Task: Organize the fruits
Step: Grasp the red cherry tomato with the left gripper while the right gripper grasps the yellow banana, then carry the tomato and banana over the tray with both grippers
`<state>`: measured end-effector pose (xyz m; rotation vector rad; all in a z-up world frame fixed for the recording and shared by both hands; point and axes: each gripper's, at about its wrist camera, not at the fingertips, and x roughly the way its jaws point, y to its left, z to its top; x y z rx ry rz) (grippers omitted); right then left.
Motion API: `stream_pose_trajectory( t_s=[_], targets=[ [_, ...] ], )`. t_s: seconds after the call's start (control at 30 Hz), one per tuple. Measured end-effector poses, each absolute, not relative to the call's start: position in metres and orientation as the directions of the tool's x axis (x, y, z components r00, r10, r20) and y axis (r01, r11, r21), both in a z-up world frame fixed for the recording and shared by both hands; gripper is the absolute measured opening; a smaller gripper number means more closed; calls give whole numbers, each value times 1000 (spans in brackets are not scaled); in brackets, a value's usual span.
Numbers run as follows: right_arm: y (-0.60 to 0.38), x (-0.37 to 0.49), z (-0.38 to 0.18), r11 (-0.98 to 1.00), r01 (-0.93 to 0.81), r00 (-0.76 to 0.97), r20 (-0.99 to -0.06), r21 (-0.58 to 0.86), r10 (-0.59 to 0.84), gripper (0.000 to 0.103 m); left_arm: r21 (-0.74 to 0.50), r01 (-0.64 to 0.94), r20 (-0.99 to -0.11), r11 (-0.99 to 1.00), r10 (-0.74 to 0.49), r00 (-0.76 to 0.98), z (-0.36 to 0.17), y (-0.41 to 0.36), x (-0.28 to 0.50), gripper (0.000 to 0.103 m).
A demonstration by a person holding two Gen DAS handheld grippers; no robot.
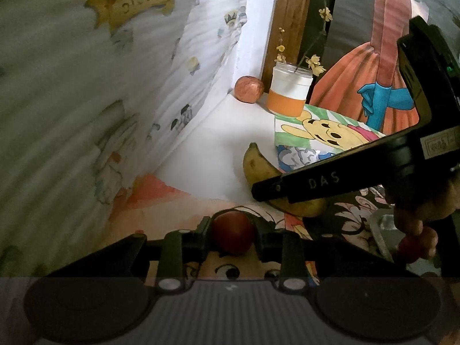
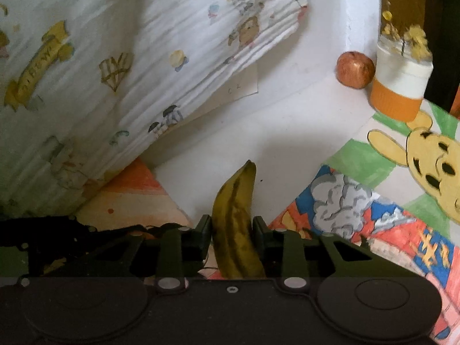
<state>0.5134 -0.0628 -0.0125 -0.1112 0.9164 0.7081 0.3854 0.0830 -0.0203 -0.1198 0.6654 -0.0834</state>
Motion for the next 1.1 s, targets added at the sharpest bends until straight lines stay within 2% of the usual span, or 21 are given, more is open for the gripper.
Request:
stream_pose_trajectory(
  t_s=[0.67, 1.1],
  targets=[
    [-130, 462, 46, 784, -535, 440, -688, 314, 576, 32, -147, 35, -568, 988, -114, 815, 30, 54, 342, 33],
    [-206, 410, 66, 828, -454, 508, -668, 329, 544, 32, -156, 85, -529, 984, -156, 834, 62, 10, 307, 33]
  ],
)
